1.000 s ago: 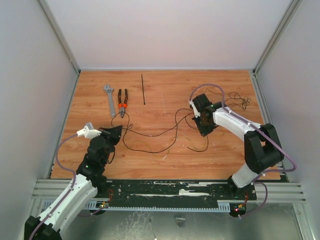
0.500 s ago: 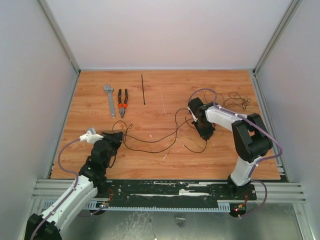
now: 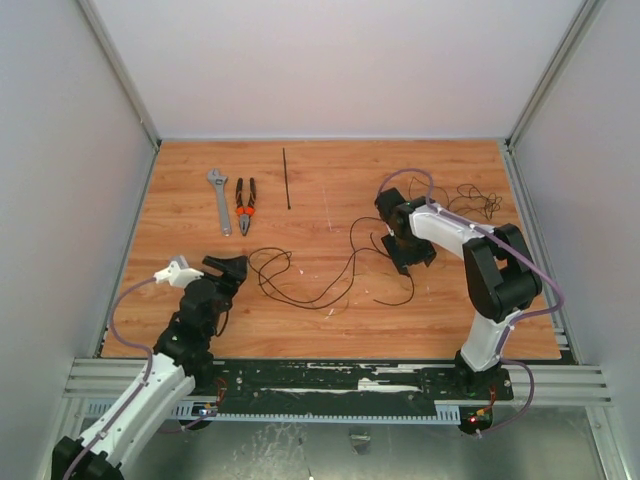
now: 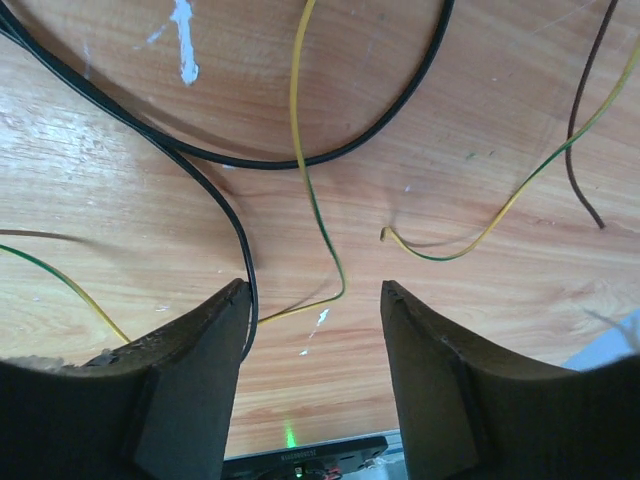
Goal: Zip-tie the wires
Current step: Place the cable at the center of the board.
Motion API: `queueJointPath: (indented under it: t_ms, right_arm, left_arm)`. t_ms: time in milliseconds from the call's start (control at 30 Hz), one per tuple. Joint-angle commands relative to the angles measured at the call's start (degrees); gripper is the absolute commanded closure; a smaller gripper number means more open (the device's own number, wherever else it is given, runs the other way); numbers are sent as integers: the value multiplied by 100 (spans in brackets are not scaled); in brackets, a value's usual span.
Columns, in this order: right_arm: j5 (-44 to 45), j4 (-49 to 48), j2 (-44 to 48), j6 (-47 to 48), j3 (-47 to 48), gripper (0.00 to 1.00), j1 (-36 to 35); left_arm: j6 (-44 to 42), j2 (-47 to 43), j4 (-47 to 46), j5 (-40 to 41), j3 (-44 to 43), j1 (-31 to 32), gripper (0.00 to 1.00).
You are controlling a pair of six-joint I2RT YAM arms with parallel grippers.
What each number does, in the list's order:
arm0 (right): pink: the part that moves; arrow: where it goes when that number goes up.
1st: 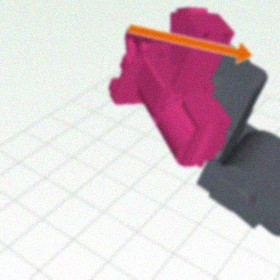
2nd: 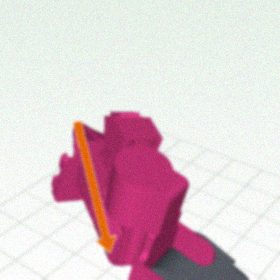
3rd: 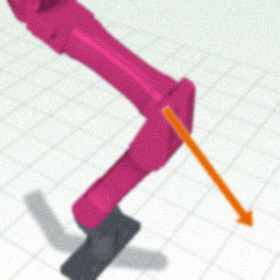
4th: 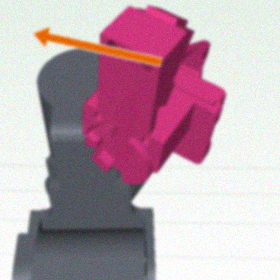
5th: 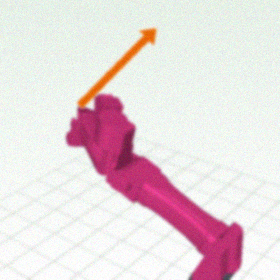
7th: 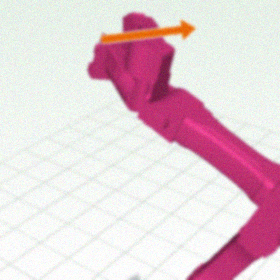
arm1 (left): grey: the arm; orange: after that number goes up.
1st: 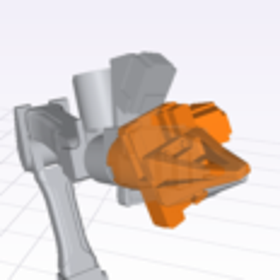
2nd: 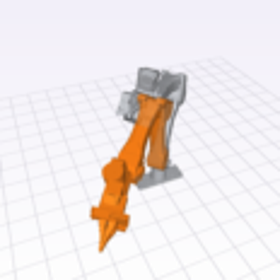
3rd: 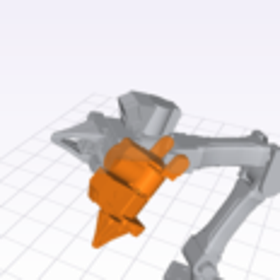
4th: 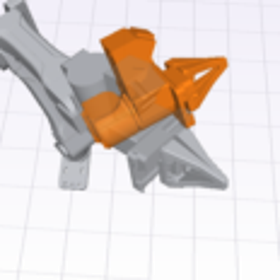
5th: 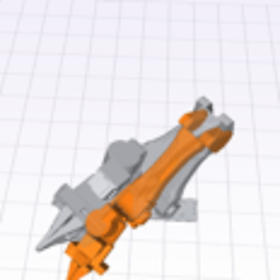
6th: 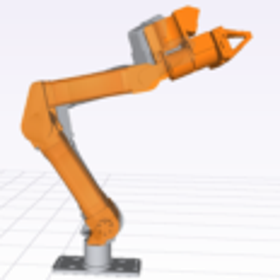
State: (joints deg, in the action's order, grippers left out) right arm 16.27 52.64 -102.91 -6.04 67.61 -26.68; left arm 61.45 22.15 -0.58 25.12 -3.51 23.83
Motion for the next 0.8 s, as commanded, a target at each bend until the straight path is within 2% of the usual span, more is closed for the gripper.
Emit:
queueJointPath:
  t_ms: [0,167,300,400,533,767]
  right_arm:
    - [112,150,132,19,314,42,-48]
    - [-72,301,431,76,690,39,-42]
    - [-86,304,694,131,992,32,-39]
    - [-150,-116,803,244,1164,23,73]
    - [-567,-1067,689,189,1315,17,715]
    - [-380,-1697,-332,123,2068,17,1691]
  left_arm:
    - [-386,-253,451,404,-535,36,19]
    - [-1301,-277,467,523,-1113,36,17]
    - [-1840,337,483,209,-1716,40,17]
    - [-2004,793,332,-198,-2221,42,17]
    - [-2192,1299,-124,-554,-2891,42,13]
    - [-2829,2213,-640,-939,-4083,38,8]
